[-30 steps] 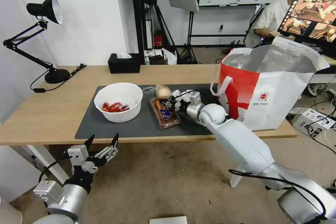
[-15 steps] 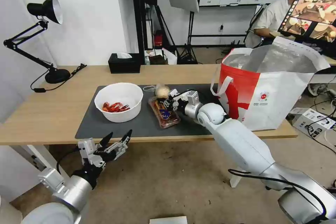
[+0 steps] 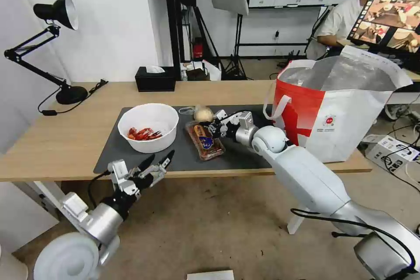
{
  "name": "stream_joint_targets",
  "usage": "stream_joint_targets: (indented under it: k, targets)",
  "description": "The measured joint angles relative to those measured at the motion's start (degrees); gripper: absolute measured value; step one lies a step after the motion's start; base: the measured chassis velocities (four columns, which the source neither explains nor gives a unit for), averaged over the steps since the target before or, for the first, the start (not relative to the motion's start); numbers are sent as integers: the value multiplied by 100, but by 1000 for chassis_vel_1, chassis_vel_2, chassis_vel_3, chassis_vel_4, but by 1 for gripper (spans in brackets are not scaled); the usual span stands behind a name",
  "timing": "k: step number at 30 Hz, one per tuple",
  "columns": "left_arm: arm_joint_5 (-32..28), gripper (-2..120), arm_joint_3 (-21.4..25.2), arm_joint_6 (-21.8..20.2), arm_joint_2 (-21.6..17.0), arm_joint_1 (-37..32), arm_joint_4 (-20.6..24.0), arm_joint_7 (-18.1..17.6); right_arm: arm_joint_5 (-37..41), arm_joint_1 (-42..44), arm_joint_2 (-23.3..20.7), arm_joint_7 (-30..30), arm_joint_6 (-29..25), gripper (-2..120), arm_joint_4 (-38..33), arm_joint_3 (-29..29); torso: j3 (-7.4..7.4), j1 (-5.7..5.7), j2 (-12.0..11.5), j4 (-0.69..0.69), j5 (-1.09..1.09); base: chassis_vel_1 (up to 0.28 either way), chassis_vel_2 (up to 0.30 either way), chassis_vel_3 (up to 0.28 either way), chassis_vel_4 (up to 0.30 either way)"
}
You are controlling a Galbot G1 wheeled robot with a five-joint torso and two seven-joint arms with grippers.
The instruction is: Pick up the trash from the table and place it into the takeout bag.
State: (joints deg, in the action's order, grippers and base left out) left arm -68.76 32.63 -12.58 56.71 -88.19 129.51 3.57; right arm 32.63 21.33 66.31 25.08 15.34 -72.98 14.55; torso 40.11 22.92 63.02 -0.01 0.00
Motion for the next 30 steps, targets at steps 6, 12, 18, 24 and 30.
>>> stream_joint_targets:
  k: [6, 12, 18, 24, 30]
  targets:
    - [-176, 100, -366, 30, -395, 412, -456, 230, 50, -39, 11, 17, 1, 0, 71, 62, 0, 0, 0, 1, 0, 0, 0, 0, 0]
    - [-439, 100, -657, -2, -575, 849, -711, 300, 54, -80, -34, 18, 4, 0, 71, 103, 0, 0, 0, 1, 0, 0, 0, 0, 0]
    - [-927, 100, -1206, -248, -686, 1491, -1091, 305, 89, -150, -98, 23, 4, 0, 59, 145, 0, 0, 0, 0, 0, 0, 0, 0, 0]
    - [-1317, 100, -1585, -485, -633, 1908, -1277, 226, 120, -195, -101, 27, 2, 0, 62, 167, 0, 0, 0, 1, 0, 0, 0, 0, 0]
    - [-1940, 100, -1930, -681, -492, 2436, -1649, -78, 127, -202, -111, 32, -7, 0, 74, 170, 0, 0, 0, 1, 0, 0, 0, 0, 0]
